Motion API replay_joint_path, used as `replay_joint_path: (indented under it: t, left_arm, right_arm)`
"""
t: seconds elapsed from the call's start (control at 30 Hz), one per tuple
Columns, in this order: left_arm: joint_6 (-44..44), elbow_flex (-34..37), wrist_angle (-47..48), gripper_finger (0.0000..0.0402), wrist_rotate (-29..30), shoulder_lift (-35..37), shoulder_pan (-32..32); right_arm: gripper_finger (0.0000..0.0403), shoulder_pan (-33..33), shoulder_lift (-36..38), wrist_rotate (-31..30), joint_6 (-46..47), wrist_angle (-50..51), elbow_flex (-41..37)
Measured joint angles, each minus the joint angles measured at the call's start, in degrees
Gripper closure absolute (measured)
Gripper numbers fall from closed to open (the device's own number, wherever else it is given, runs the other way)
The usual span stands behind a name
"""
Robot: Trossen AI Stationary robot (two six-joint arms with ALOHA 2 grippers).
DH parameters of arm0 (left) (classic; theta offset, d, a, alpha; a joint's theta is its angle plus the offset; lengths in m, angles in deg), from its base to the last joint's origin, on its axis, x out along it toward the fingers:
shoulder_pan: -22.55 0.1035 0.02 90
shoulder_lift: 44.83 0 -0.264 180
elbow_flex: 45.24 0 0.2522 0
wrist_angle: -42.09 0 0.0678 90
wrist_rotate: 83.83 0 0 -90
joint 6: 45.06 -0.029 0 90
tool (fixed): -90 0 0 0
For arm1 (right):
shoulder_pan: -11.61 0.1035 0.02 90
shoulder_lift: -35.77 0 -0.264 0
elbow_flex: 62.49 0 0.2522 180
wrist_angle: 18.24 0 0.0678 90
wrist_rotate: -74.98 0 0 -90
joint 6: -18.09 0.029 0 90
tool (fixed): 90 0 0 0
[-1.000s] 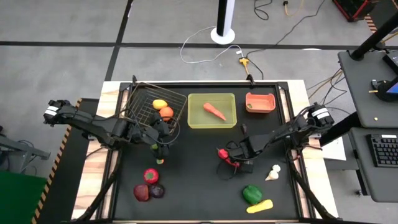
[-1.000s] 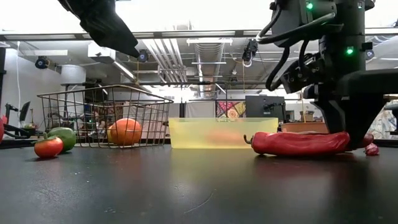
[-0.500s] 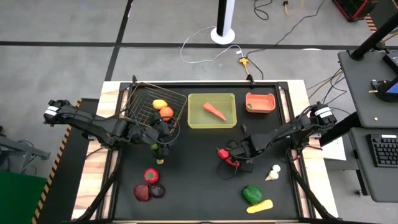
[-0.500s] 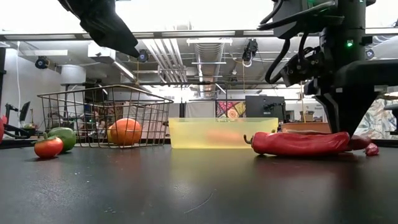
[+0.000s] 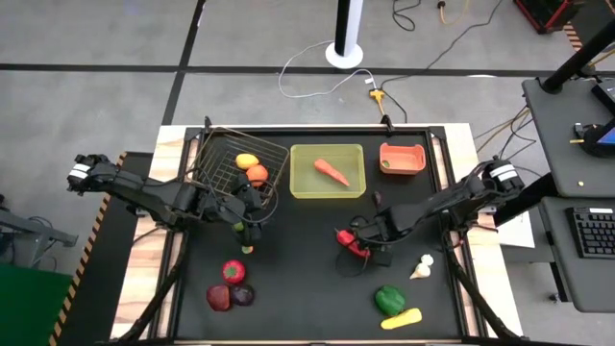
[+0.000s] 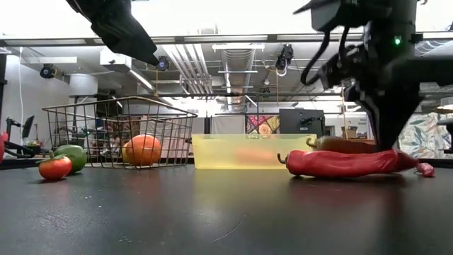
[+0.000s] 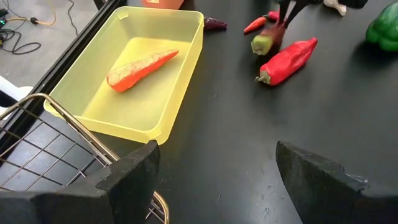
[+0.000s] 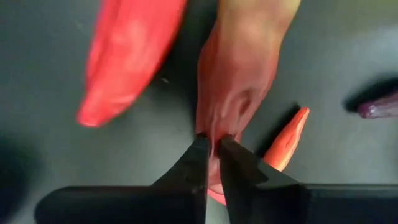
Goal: Sort produce into baskets
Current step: Put the chili pepper into the yellow bin
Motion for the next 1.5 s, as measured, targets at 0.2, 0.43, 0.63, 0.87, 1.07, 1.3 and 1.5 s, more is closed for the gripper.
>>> replay_joint_path:
  t: [0.2, 0.43, 0.63, 0.87, 1.07, 1.3, 1.5]
  left_arm:
    - [0.0, 0.0, 0.0, 0.0102, 0.0, 0.0, 0.0]
    - [-0.1, 0.0, 0.0, 0.0102, 0.0, 0.0, 0.0]
    - [-0.6, 0.0, -0.5, 0.0102, 0.0, 0.0, 0.0]
    - [-1.2, 0.0, -0.7, 0.0102, 0.0, 0.0, 0.0]
    - [-1.7, 0.0, -0.8, 0.0102, 0.0, 0.0, 0.0]
    - [-1.7, 0.0, -0.8, 0.0102, 0.0, 0.0, 0.0]
    - [-1.9, 0.0, -0.8, 0.0102, 0.0, 0.0, 0.0]
  right_arm:
    - [0.0391, 0.0, 3.2, -0.1, 0.3, -0.1, 0.7]
    - [0.0391, -0.3, 5.2, -1.9, -1.4, -3.1, 0.7]
    - [0.0391, -2.8, 5.2, -3.8, -5.9, -4.9, 3.6]
    - [0.0391, -8.3, 4.7, -5.9, -15.3, -6.7, 9.8]
    - [0.0391, -15.9, 4.7, -8.4, -22.2, -8.5, 13.1]
    - [0.0391, -25.7, 4.7, -8.4, -27.1, -13.6, 13.3]
    - [0.039, -31.1, 4.4, -8.4, -28.6, -14.1, 13.2]
